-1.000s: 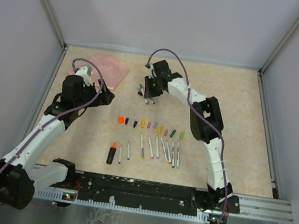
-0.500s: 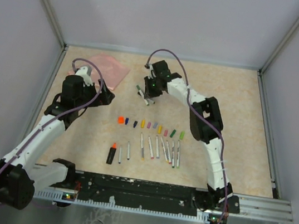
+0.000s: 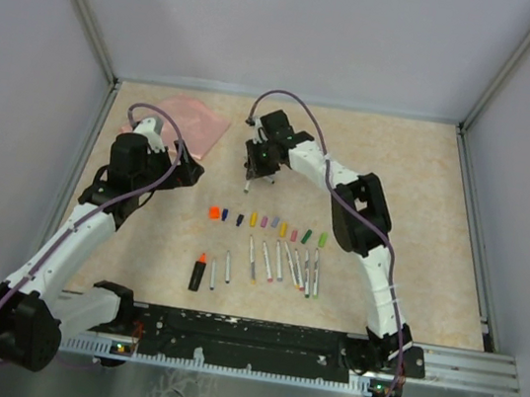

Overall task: Open the pen caps
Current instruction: Pick up the pen from the center of the board.

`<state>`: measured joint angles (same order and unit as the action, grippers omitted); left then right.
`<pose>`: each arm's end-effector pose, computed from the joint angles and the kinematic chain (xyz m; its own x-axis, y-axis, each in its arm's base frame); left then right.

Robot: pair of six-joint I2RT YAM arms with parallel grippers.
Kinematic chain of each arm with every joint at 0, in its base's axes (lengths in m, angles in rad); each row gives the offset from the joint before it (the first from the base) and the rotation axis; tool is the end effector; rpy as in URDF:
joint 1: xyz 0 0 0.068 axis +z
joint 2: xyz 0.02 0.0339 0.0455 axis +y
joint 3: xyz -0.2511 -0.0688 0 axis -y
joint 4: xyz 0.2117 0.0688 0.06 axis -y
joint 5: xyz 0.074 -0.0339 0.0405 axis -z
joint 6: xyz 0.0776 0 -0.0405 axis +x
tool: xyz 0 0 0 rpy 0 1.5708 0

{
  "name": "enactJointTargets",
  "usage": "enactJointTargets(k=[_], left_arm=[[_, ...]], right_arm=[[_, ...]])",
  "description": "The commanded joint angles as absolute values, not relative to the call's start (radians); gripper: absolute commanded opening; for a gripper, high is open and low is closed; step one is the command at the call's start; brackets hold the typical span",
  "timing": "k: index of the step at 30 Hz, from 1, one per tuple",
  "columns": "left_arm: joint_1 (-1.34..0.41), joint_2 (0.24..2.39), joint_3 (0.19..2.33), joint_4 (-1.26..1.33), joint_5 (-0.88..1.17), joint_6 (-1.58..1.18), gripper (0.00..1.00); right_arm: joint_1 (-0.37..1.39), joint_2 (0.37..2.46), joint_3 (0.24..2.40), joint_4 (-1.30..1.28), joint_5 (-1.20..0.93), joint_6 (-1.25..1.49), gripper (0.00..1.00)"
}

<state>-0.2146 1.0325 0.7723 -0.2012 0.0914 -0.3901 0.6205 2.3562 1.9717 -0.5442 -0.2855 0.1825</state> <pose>0.2396 -0.0595 0.2653 -0.5133 -0.2757 -0.8127 0.1046 0.9198 -0.3781 0.3983 0.3115 0.1484 -0.7669 -0.3340 -0.5480 -0.5653 0.7558 0.3305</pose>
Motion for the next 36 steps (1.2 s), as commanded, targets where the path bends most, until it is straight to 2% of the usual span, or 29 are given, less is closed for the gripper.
enactJointTargets(k=[1, 10, 20, 25, 36], left_arm=[[-0.218, 1.029, 0.782, -0.172, 0.109, -0.397, 0.99], [-0.218, 1.026, 0.78, -0.172, 0.111, -0.399, 0.99], [-0.218, 1.021, 0.771, -0.169, 0.109, -0.401, 0.99], [-0.218, 1.019, 0.765, -0.166, 0.108, -0.401, 0.99], [-0.218, 1.018, 0.765, -0.165, 0.112, -0.402, 0.99]], right_arm=[[0.632, 2.361, 2.009, -0.552, -0.271, 0.167, 0.17], [0.639, 2.37, 2.039, -0.595, -0.207, 0.173, 0.2], [0.644, 2.312, 1.975, -0.564, -0.191, 0.172, 0.21], [0.647, 2.301, 1.955, -0.563, -0.166, 0.184, 0.27], [0.67, 2.353, 2.004, -0.608, -0.08, 0.172, 0.26]])
